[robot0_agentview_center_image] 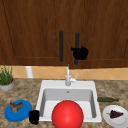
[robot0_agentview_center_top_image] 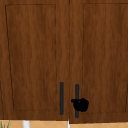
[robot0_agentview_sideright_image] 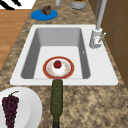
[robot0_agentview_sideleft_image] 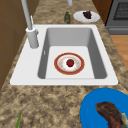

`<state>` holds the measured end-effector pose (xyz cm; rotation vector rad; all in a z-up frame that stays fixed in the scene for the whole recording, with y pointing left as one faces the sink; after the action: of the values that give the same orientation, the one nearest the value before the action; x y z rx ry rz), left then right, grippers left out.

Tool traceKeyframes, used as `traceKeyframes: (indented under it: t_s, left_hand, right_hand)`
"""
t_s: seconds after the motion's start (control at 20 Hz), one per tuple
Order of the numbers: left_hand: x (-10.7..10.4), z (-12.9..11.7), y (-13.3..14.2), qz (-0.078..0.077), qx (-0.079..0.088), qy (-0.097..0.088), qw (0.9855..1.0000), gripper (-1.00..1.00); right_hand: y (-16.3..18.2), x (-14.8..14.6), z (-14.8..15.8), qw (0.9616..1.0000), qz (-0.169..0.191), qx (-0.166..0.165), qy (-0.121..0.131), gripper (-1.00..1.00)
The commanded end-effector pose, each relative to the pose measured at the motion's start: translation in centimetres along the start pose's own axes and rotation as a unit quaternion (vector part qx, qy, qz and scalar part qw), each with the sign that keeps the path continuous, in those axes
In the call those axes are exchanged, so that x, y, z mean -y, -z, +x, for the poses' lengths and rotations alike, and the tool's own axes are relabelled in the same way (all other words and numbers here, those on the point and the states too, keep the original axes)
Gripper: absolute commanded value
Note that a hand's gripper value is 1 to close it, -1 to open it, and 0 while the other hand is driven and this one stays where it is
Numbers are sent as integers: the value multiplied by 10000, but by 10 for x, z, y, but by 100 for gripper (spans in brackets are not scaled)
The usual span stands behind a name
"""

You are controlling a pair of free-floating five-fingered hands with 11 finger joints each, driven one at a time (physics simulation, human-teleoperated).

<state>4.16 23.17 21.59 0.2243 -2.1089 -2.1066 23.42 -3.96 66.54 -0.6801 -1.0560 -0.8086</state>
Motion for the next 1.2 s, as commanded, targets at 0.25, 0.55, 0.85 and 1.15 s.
traceKeyframes:
  t_s: [0.25, 0.55, 0.85, 1.15]
  left_hand:
    - [0, 0, 0, 0, 0, 0, 10000, 0]
    - [0, 0, 0, 0, 0, 0, 10000, 0]
    - [0, 0, 0, 0, 0, 0, 10000, 0]
    - [0, 0, 0, 0, 0, 0, 10000, 0]
  right_hand:
    - [18, 24, 4, 9991, 286, 255, 202, 100]
    - [-2, 52, -17, 9998, 109, 172, 37, 100]
    - [-14, 84, -31, 9997, 127, 215, -9, 100]
    - [3, 104, -32, 9989, 399, 237, 64, 100]
